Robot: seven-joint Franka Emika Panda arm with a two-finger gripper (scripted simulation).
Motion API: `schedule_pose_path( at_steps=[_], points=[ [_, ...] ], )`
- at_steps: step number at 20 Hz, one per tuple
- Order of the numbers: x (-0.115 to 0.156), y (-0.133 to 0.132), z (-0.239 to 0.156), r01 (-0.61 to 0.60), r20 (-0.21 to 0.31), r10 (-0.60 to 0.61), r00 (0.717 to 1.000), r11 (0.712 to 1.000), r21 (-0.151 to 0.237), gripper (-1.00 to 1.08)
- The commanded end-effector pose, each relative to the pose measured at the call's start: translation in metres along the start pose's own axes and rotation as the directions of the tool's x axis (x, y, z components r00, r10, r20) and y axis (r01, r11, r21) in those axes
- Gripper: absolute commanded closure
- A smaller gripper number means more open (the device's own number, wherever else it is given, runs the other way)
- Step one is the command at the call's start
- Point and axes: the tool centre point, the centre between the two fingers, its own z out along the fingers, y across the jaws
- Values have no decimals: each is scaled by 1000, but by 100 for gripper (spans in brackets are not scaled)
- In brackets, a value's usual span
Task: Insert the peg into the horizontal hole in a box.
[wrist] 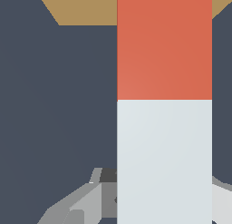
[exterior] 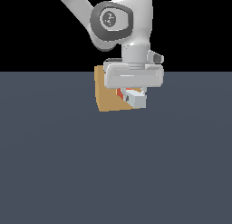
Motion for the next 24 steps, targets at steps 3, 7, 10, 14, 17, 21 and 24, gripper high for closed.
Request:
schedule_pose_path(
  at_steps=[3,7,10,14,17,21,24],
  points=[
    [4,0,0,0,0,0,1000,1000,-1,108],
    [22,-1,-1,0,0,0,1000,1000,-1,108],
    [45,-1,-1,0,0,0,1000,1000,-2,108],
    [82,-1,-2,0,0,0,1000,1000,-3,108],
    [102,-1,-2,0,0,0,1000,1000,-4,108],
    [116,0,-3,0,0,0,1000,1000,-5,108],
    [118,1,-3,0,0,0,1000,1000,-5,108]
  ],
)
